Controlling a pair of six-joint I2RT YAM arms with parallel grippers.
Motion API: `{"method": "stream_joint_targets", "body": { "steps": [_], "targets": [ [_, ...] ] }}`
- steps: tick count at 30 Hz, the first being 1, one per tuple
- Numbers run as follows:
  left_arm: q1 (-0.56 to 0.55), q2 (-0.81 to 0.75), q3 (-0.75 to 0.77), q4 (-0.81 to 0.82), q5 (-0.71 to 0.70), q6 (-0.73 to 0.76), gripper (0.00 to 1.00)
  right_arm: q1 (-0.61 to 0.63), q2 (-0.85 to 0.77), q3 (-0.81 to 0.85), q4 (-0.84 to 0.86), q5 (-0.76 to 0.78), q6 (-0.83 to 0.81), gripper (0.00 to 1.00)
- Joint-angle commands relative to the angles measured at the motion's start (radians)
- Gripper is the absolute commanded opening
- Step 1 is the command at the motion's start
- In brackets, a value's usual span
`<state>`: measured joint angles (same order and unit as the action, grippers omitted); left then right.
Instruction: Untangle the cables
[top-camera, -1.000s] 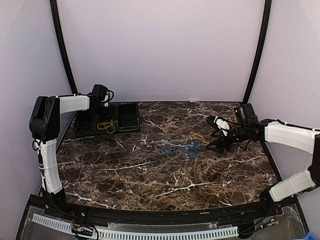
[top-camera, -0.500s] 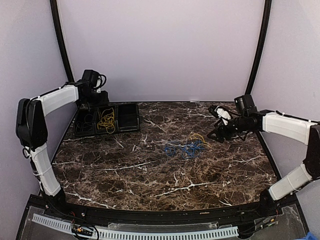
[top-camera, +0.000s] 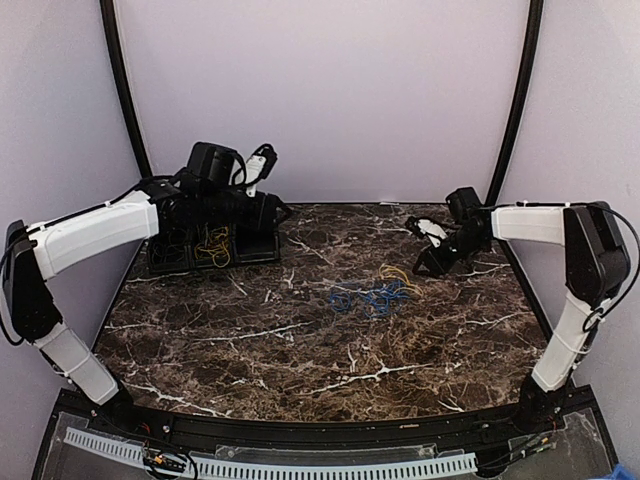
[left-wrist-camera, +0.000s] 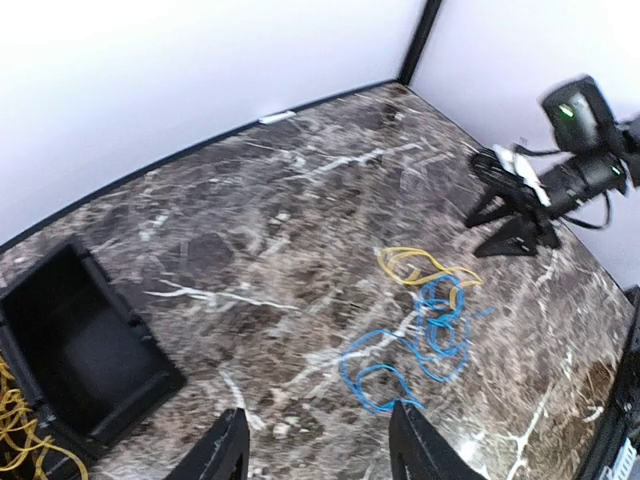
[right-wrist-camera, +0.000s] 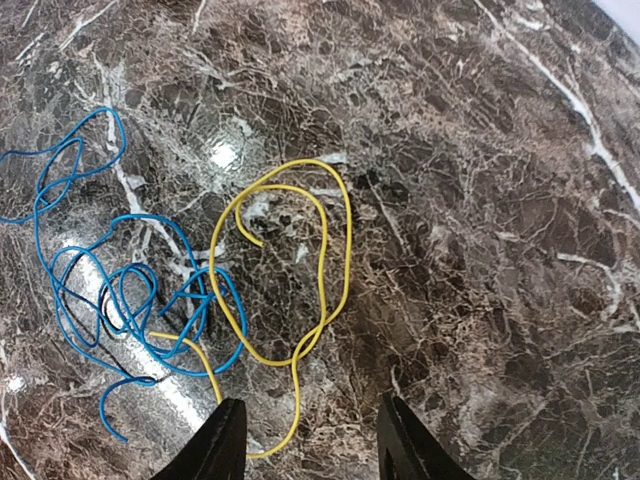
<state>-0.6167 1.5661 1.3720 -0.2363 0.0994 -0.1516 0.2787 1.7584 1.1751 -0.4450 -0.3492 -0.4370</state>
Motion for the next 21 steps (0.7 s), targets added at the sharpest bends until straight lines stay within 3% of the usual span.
{"method": "stream_joint_targets", "body": {
  "steps": [1,9,13,21],
  "targets": [
    [-0.083,-0.027,-0.083,0.094,0.071,0.005,0.5,-0.003,0.055,0.054,-0.049,-0.034,-0.024,0.42],
    [-0.213,0.008,-0.146,0.146,0.109,-0.028,0.49,-0.002,-0.04,-0.058,-0.037,-0.009,-0.159,0.48],
    [-0.228,0.015,-0.167,0.186,0.135,-0.045,0.49,-0.001,-0.021,-0.068,-0.025,-0.005,-0.19,0.52],
    [-0.231,0.029,-0.15,0.186,0.137,-0.058,0.49,0.009,0.052,-0.061,-0.009,-0.053,-0.217,0.5]
  ]
}}
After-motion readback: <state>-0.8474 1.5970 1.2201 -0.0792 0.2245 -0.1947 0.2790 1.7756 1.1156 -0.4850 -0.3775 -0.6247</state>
